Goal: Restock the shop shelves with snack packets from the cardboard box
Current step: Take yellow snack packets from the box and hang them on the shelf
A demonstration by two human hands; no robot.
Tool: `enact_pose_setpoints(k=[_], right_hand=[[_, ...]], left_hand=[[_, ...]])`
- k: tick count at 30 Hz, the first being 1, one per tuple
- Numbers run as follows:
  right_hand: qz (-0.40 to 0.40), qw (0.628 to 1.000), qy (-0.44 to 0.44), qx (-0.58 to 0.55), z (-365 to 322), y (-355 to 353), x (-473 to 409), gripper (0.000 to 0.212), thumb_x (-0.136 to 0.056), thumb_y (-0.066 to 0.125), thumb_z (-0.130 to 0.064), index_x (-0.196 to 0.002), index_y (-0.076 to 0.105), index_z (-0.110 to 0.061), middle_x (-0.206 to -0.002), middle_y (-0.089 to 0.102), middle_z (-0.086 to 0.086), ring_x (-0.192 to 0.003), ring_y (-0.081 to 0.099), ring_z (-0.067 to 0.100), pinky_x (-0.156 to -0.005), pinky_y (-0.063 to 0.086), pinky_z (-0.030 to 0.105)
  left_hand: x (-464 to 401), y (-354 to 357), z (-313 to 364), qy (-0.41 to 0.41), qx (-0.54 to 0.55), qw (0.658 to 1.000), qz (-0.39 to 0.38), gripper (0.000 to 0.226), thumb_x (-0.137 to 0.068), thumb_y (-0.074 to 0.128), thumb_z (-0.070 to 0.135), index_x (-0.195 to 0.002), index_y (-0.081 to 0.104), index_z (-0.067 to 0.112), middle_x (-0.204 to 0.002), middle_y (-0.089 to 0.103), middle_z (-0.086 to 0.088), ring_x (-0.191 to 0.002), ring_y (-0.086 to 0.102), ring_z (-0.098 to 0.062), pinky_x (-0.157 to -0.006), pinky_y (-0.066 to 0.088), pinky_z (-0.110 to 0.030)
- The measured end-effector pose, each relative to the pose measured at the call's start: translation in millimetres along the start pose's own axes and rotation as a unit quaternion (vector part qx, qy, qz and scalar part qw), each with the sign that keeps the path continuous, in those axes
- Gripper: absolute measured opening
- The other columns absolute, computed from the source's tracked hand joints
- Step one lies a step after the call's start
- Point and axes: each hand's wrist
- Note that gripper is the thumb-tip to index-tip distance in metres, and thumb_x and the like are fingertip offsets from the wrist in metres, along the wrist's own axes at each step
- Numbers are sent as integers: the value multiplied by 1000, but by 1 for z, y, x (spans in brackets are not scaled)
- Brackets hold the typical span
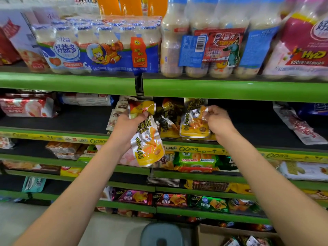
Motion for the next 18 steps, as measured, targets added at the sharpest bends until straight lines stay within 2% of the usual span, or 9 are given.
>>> enact_pose_setpoints(k=[1,3,7,8,10,12,15,16,18], right_hand=[[3,1000,7,0,2,-3,-2,21,-98,50,-6,-83,59,-18,-83,61,0,-69,52,11,-44,41,14],[4,1000,18,0,4,-7,-2,26,-99,50,-6,-78,57,-20,-80,60,-3,-67,52,9,-39,38,9],[-39,999,28,-17,7,-12,6,24,-99,50,-7,-81,60,-19,-84,61,3,-75,56,16,-56,49,18],[-59,998,23,-29,9,-13,11,24,-99,50,-6,-81,60,-18,-84,59,7,-75,54,18,-56,49,19],[-104,993,3,-47,13,-14,24,26,-98,50,-7,-78,61,-20,-81,55,10,-75,49,21,-69,46,27],[-149,986,-6,-71,18,-13,38,36,-99,51,-9,-71,62,-29,-73,55,4,-74,50,21,-77,41,37],[-171,982,-4,-82,27,-7,54,36,-100,50,-10,-71,60,-30,-74,49,9,-74,44,23,-71,37,37],[-169,982,-2,-86,29,-5,57,34,-100,50,-9,-73,59,-28,-76,47,10,-75,42,23,-69,35,35],[-164,982,2,-94,31,-2,61,31,-99,51,-9,-74,58,-26,-78,46,11,-76,41,23,-67,34,35]], left_hand=[[-1,-2,0,-1,3,1000,2,23,-85,76,32,-103,65,25,-94,76,14,-100,66,-4,-92,44,-25],[0,-5,3,1,8,1000,2,32,-85,76,31,-113,65,19,-104,75,5,-107,65,-12,-103,41,-36],[-2,-8,2,-7,30,999,-15,38,-89,72,24,-125,61,17,-110,75,6,-108,68,-12,-103,42,-36],[-3,-8,2,-9,36,999,-23,33,-91,70,21,-122,62,18,-107,76,7,-102,70,-8,-100,44,-34],[-2,-6,0,-22,49,998,-38,24,-92,68,16,-115,65,20,-104,77,9,-99,69,-3,-100,44,-34],[0,-4,-3,-50,86,994,-43,32,-91,67,10,-122,61,15,-115,74,-1,-116,64,-14,-109,40,-44],[3,1,-8,-83,138,985,-63,33,-91,65,6,-122,59,14,-126,68,-11,-127,56,-30,-112,37,-55],[3,3,-10,-88,140,984,-70,34,-91,65,6,-123,59,13,-128,66,-11,-129,54,-31,-113,35,-56],[6,7,-11,-92,133,983,-80,50,-90,67,8,-137,51,12,-136,61,-10,-136,46,-31,-116,30,-54]])
Point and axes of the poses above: each hand's wrist, its own x-axis away from the middle knuckle, its own y-axis out of the palm, z = x × y
